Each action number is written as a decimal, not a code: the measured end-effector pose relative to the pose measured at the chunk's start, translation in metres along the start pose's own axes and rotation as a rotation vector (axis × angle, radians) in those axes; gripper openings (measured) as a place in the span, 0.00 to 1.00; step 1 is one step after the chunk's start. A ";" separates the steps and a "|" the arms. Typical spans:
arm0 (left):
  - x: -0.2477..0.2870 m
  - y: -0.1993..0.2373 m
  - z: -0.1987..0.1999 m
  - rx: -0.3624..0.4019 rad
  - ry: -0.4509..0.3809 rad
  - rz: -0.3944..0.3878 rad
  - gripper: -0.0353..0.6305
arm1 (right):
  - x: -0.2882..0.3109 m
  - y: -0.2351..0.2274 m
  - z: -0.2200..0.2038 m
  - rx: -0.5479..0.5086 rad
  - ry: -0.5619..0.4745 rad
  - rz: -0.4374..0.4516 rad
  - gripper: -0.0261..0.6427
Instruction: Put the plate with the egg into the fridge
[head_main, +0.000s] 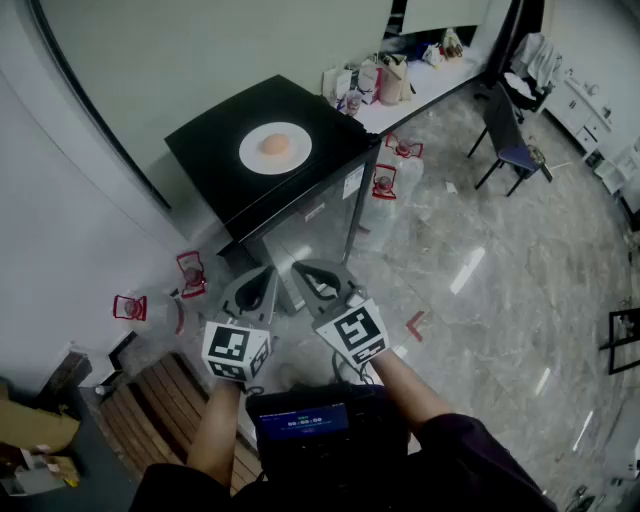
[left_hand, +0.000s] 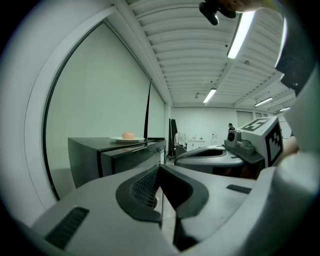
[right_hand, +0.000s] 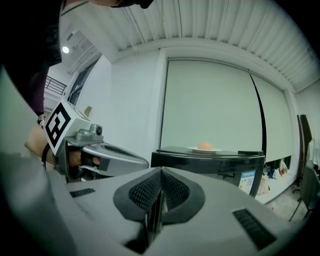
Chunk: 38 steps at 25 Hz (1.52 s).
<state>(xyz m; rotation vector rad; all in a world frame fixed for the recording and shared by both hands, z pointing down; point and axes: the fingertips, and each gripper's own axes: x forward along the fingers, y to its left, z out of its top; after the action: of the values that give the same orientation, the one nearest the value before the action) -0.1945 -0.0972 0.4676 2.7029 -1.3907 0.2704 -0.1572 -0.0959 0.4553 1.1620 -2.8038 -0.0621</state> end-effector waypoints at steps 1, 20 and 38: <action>0.000 0.000 -0.001 -0.001 0.001 -0.002 0.06 | 0.000 0.001 -0.001 0.000 0.001 0.003 0.05; 0.031 0.068 -0.146 -0.026 0.423 0.005 0.15 | 0.017 0.016 -0.071 0.204 0.189 -0.059 0.06; 0.051 0.067 -0.188 0.054 0.465 -0.064 0.12 | -0.028 0.026 -0.111 0.252 0.290 -0.347 0.06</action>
<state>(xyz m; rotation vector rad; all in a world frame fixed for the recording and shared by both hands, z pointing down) -0.2423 -0.1466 0.6618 2.4889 -1.1687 0.8747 -0.1434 -0.0577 0.5655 1.5592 -2.3819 0.4086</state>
